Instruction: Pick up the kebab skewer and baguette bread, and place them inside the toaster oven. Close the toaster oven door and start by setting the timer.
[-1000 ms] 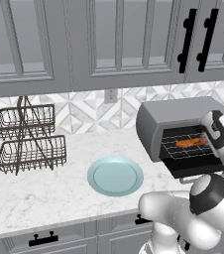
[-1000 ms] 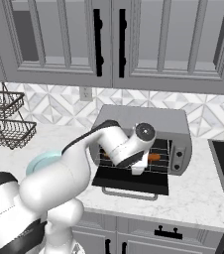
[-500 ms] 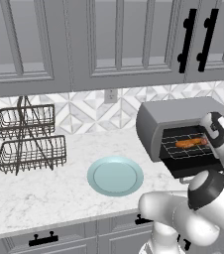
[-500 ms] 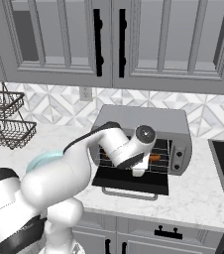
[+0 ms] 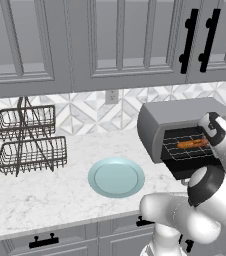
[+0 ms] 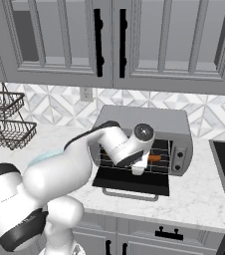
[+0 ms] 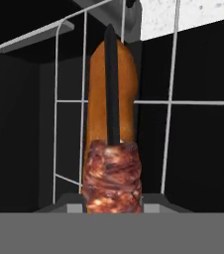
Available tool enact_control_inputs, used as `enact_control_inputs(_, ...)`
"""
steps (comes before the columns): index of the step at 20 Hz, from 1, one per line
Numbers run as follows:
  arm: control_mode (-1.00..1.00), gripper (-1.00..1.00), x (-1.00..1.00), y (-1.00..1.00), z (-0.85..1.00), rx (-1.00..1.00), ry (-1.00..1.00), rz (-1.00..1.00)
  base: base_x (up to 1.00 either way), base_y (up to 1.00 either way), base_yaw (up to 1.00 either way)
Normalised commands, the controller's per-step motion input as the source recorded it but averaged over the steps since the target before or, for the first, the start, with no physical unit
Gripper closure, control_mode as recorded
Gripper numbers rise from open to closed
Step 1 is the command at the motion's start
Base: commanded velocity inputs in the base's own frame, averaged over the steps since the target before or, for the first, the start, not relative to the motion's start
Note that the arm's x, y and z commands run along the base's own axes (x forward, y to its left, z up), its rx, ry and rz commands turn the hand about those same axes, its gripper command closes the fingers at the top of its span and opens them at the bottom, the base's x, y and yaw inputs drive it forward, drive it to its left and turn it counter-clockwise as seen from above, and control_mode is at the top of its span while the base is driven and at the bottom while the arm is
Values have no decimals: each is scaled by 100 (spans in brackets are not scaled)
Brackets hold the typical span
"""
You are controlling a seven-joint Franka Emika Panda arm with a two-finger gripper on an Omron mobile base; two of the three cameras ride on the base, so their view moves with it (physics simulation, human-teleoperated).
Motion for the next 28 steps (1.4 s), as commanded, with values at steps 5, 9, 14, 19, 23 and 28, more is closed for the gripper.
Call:
enact_control_inputs(5, -100, 100, 0, -3, 0, 0, 4, -1, 0, 0, 0)
enact_control_inputs(9, -100, -100, 0, 0, 0, 0, 4, 0, 0, 0, 0)
enact_control_inputs(14, -100, -100, 0, 0, 0, 0, 1, 0, 0, 0, 0)
enact_control_inputs(19, -100, -100, 0, 0, 0, 0, 0, 0, 0, 0, 0)
enact_control_inputs(23, -100, -100, 0, 0, 0, 0, 0, 0, 0, 0, 0)
enact_control_inputs(28, -100, -100, -5, -11, 1, 0, 0, 0, 0, 0, 0)
